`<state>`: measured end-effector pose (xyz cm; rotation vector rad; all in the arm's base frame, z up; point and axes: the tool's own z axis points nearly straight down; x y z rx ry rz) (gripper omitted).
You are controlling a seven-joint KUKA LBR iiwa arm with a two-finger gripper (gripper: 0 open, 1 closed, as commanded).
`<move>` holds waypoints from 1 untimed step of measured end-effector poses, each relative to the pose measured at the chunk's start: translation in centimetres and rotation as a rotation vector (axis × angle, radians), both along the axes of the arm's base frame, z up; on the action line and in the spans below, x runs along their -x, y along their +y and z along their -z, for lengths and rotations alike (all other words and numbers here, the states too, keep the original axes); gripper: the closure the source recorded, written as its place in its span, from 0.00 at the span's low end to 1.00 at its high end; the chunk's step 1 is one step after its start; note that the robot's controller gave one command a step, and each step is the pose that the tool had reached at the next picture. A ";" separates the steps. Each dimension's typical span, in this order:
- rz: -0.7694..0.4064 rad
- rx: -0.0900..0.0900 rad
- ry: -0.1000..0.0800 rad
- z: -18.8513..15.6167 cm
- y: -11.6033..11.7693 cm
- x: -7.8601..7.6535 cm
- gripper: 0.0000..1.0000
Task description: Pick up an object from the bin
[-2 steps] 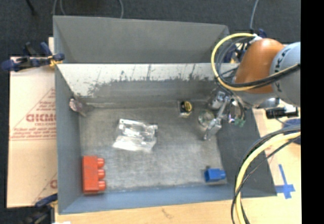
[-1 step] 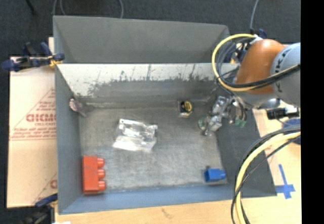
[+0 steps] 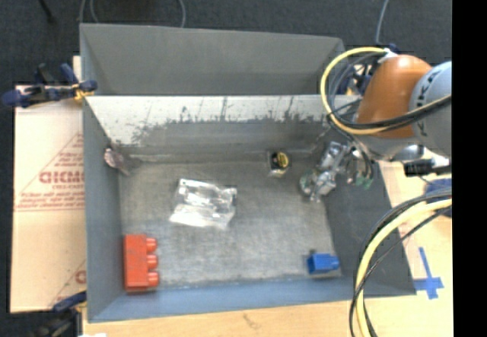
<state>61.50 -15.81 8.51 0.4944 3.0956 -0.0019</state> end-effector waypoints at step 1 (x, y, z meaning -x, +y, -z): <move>-0.002 -0.001 -0.005 -6.3 0.0 -0.3 1.00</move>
Offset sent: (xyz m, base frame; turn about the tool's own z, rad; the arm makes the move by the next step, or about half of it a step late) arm -0.0002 0.0001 0.0579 0.0000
